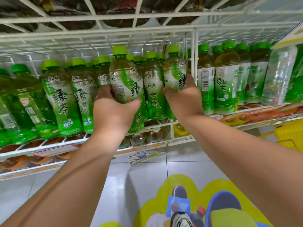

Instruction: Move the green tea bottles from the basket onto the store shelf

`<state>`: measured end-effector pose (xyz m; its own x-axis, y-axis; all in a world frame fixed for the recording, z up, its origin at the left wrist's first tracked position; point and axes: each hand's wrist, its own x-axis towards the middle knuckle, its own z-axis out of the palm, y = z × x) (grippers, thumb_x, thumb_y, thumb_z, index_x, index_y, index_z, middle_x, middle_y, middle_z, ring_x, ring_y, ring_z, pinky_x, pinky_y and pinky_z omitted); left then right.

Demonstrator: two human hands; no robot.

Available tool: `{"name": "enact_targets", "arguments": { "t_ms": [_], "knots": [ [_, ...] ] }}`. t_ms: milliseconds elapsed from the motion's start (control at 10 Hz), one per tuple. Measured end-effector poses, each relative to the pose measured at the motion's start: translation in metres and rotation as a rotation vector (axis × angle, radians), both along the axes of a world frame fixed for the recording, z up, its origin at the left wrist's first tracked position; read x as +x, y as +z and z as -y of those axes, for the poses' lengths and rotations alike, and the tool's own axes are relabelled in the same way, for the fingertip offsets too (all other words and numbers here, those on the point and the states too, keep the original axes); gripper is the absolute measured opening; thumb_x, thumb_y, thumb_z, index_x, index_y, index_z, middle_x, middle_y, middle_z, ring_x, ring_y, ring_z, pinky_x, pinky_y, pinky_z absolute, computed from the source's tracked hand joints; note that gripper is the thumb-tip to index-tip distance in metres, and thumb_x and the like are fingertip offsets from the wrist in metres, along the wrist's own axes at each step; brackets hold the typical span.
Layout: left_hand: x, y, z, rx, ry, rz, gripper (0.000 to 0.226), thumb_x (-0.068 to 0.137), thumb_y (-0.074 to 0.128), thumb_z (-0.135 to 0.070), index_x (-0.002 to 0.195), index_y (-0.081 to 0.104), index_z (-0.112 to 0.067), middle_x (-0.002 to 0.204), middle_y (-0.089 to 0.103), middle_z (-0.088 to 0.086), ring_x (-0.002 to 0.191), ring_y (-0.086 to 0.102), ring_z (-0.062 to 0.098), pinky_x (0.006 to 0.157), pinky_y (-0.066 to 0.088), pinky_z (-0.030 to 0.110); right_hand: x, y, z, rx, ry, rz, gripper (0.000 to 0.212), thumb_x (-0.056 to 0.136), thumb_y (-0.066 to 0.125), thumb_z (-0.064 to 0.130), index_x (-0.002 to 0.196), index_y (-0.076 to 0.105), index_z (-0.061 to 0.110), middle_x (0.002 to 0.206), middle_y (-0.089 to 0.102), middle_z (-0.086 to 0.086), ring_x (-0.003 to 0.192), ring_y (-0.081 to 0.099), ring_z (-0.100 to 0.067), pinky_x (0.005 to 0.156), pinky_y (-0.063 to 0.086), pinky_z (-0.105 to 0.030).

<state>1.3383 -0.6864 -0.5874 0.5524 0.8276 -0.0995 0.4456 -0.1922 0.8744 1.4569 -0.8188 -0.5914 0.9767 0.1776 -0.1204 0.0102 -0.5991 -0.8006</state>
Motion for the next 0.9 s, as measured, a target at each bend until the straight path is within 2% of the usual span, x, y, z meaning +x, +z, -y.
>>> {"name": "enact_targets", "arguments": {
  "t_ms": [100,200,300,500,600,700,800,900],
  "knots": [
    [0.002,-0.01,-0.004,0.041,0.034,-0.021,0.046,0.071,0.089,-0.033,0.104,0.063,-0.015,0.087,0.069,-0.004,0.069,0.062,0.0,0.048,0.037,0.003,-0.007,0.003,0.007,-0.077,0.081,0.02,0.079,0.099,0.065,0.024,0.166,0.023,0.019,0.162,0.044,-0.005,0.126,0.059,-0.026,0.11,0.051,-0.045],
    [0.003,-0.017,-0.009,0.088,0.064,-0.049,0.054,0.067,0.088,-0.04,0.108,0.064,-0.015,0.104,0.07,0.005,0.075,0.064,0.01,0.059,0.042,0.012,-0.01,0.006,0.009,-0.14,0.1,0.065,0.068,0.101,0.062,0.023,0.162,0.033,0.015,0.165,0.037,-0.004,0.145,0.045,-0.021,0.118,0.037,-0.028],
    [0.003,-0.019,-0.009,0.16,0.064,-0.084,0.062,0.067,0.086,-0.046,0.114,0.061,-0.014,0.118,0.065,0.011,0.08,0.061,0.016,0.069,0.042,0.02,-0.013,0.005,0.015,-0.197,0.143,0.061,0.062,0.102,0.059,0.024,0.159,0.039,0.012,0.167,0.033,-0.002,0.152,0.035,-0.017,0.105,0.022,-0.011],
    [-0.007,-0.014,0.003,0.257,0.031,-0.202,0.064,0.08,0.081,-0.045,0.124,0.054,-0.009,0.124,0.057,0.014,0.082,0.052,0.025,0.068,0.039,0.03,-0.016,-0.01,0.032,-0.284,0.248,0.058,0.066,0.102,0.059,0.023,0.162,0.033,0.012,0.17,0.025,0.002,0.156,0.025,-0.013,0.105,0.015,-0.011],
    [-0.008,-0.017,0.002,0.253,0.013,-0.193,0.065,0.081,0.08,-0.047,0.126,0.053,-0.009,0.124,0.057,0.015,0.088,0.057,0.028,0.07,0.042,0.032,-0.019,-0.015,0.037,-0.293,0.268,0.062,0.066,0.102,0.059,0.025,0.161,0.033,0.012,0.169,0.025,0.001,0.156,0.024,-0.014,0.107,0.016,-0.012],
    [-0.01,-0.022,0.002,0.218,-0.013,-0.125,0.074,0.078,0.081,-0.052,0.131,0.049,-0.01,0.127,0.056,0.016,0.107,0.06,0.034,0.084,0.052,0.04,-0.024,-0.022,0.043,-0.272,0.295,0.038,0.067,0.102,0.06,0.026,0.162,0.032,0.013,0.17,0.023,0.001,0.157,0.022,-0.016,0.107,0.018,-0.014],
    [-0.016,-0.019,0.002,0.216,-0.026,-0.125,0.085,0.077,0.08,-0.056,0.14,0.043,-0.013,0.132,0.053,0.016,0.117,0.055,0.033,0.091,0.05,0.041,-0.028,-0.023,0.05,-0.269,0.32,0.028,0.068,0.102,0.06,0.027,0.163,0.03,0.015,0.172,0.019,0.003,0.158,0.021,-0.015,0.106,0.018,-0.013],
    [-0.029,0.0,0.005,0.298,-0.044,-0.233,0.092,0.079,0.076,-0.061,0.149,0.036,-0.018,0.137,0.047,0.018,0.127,0.045,0.037,0.097,0.045,0.045,-0.035,-0.008,0.057,-0.313,0.358,0.066,0.07,0.103,0.058,0.033,0.164,0.027,0.018,0.174,0.014,0.005,0.158,0.02,-0.014,0.105,0.021,-0.011]
  ]
}}
